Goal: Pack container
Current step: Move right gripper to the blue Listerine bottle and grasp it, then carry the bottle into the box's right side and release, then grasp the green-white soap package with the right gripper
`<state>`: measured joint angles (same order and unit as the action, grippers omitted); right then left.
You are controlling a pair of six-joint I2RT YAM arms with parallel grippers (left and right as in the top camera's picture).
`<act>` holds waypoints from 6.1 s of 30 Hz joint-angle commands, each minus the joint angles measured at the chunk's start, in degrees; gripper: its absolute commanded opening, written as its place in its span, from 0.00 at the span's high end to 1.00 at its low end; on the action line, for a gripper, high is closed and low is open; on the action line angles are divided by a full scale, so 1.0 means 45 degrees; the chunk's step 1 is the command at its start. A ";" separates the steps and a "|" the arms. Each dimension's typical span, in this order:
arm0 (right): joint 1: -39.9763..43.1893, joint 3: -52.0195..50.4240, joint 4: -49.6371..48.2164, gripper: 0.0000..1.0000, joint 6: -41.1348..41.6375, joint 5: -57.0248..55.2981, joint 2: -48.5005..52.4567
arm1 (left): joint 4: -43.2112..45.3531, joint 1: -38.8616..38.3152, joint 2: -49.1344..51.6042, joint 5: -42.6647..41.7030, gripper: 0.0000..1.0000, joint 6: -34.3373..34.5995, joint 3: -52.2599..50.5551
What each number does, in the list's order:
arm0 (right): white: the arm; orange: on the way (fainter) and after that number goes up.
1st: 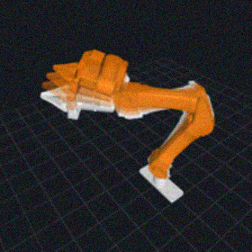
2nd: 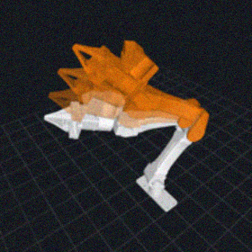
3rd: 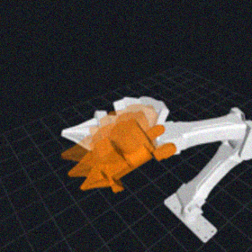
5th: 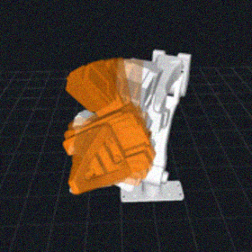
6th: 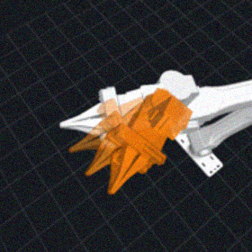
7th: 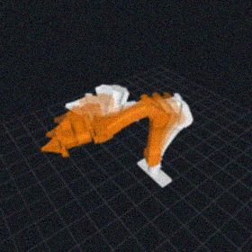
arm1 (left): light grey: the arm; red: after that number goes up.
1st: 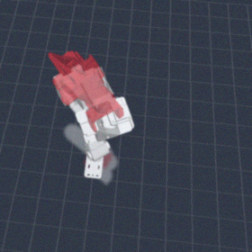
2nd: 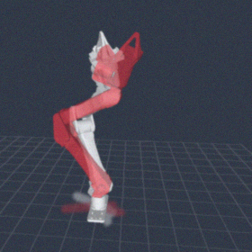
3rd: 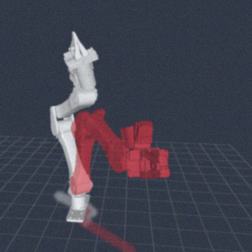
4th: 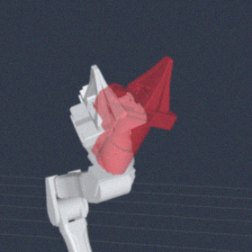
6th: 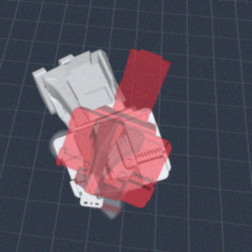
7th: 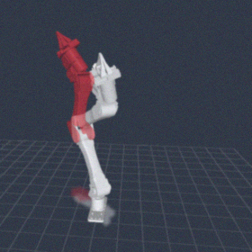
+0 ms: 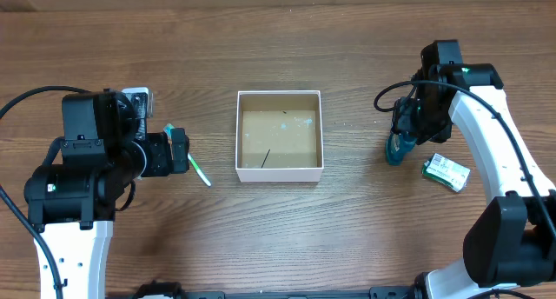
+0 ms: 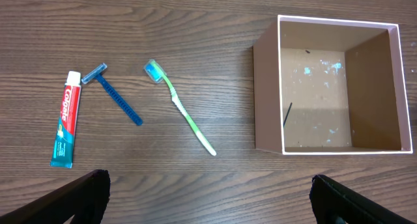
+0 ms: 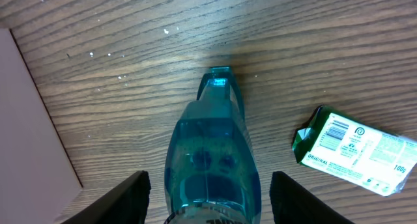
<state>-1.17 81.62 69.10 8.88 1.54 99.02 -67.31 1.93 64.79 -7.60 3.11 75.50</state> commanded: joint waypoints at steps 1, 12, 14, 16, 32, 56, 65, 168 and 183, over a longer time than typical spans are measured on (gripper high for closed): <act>-0.0015 -0.0053 -0.0005 0.43 -0.0034 0.0063 -0.0044 | 0.0053 0.0063 -0.0039 -0.0180 0.00 0.0257 0.0291; -0.0015 -0.0053 0.0039 0.52 -0.0034 0.0063 -0.0044 | 0.0053 0.0063 -0.0039 -0.0175 0.00 0.0262 0.0291; -0.0015 -0.0053 0.0044 0.54 -0.0034 0.0058 -0.0044 | 0.0053 0.0063 -0.0039 -0.0180 0.00 0.0257 0.0291; -0.0015 -0.0053 0.0044 0.58 -0.0034 0.0063 -0.0044 | 0.0053 0.0063 -0.0039 -0.0180 0.00 0.0262 0.0291; -0.0015 0.0185 0.0068 0.96 0.0000 0.0063 -0.0053 | 0.0053 0.0063 -0.0039 -0.0175 0.00 0.0257 0.0291; -0.7135 0.6790 0.1219 0.96 0.2812 -0.0772 -0.1413 | 0.0107 0.0063 -0.0039 -0.0189 0.00 0.0262 0.0291; -0.7295 0.6635 0.1030 0.96 0.3585 -0.1613 0.1501 | 0.0102 0.0063 -0.0039 -0.0189 0.00 0.0262 0.0291; 0.4265 -0.3939 -0.2341 0.00 1.7029 0.0568 -0.0058 | 0.0321 0.0063 -0.0039 -0.0180 0.00 0.0262 0.0291; 0.4376 -0.3939 -0.3036 0.00 1.7044 -0.0160 0.1360 | 0.0345 0.0063 -0.0039 -0.0180 0.00 0.0262 0.0291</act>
<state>18.33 63.96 54.61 85.10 2.31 104.95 -66.02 1.93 64.79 -7.94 3.11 75.59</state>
